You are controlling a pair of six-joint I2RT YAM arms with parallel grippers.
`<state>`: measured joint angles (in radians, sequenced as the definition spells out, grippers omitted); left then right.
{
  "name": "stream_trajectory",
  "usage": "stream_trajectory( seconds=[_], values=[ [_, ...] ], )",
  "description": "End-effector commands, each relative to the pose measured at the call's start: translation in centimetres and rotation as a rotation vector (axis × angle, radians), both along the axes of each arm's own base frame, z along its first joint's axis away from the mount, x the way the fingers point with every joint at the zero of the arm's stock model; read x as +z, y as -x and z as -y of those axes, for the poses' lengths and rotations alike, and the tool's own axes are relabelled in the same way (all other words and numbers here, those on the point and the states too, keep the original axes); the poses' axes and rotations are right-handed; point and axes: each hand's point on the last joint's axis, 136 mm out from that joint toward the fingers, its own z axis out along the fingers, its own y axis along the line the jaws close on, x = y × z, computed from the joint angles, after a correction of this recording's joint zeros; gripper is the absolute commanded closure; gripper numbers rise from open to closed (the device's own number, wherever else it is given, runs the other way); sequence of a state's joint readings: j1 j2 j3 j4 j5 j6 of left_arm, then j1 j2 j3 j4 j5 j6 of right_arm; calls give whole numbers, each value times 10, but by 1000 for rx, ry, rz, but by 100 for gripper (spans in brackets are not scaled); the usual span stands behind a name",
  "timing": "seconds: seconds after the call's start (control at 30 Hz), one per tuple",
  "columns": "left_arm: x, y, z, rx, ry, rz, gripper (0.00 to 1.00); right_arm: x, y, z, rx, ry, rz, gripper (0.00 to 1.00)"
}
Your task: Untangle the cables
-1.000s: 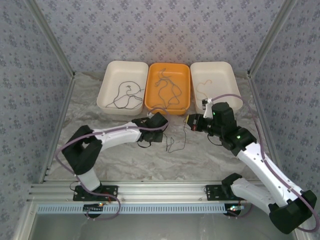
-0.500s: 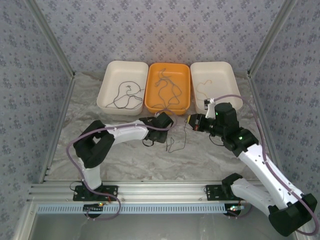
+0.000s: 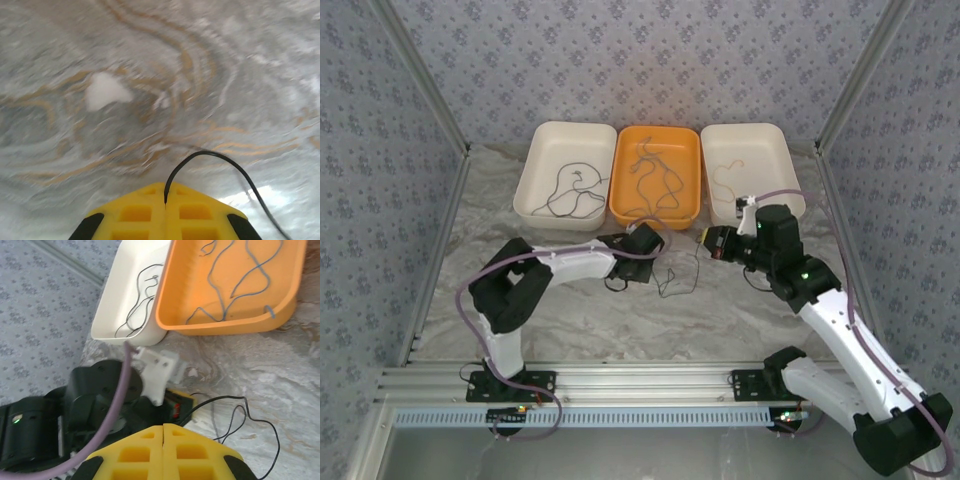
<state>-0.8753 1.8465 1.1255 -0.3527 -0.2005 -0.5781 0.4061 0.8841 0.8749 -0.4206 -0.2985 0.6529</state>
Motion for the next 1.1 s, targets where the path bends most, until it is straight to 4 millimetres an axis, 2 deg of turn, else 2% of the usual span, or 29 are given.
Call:
stream_trajectory(
  seconds=[0.0, 0.2, 0.27, 0.37, 0.5, 0.6, 0.77, 1.07],
  values=[
    [31, -2, -40, 138, 5, 75, 100, 32, -9, 24, -67, 43, 82, 100],
    [47, 21, -110, 306, -30, 87, 100, 102, -50, 74, -248, 42, 214, 100],
    [47, 31, -143, 399, -66, 80, 100, 130, -63, 96, -325, 22, 269, 100],
    [50, 45, -187, 541, -72, 74, 100, 152, -79, 128, -430, 9, 303, 100],
    [59, 63, -228, 671, -16, 88, 100, 178, -94, 163, -533, -45, 345, 100],
    [63, 69, -242, 707, 39, 85, 100, 192, -107, 173, -552, -88, 369, 100],
    [65, 73, -247, 694, 52, 66, 100, 208, -126, 181, -569, -175, 398, 100],
    [52, 91, -271, 786, -31, 25, 100, 218, -142, 204, -622, -296, 406, 100]
  ],
)
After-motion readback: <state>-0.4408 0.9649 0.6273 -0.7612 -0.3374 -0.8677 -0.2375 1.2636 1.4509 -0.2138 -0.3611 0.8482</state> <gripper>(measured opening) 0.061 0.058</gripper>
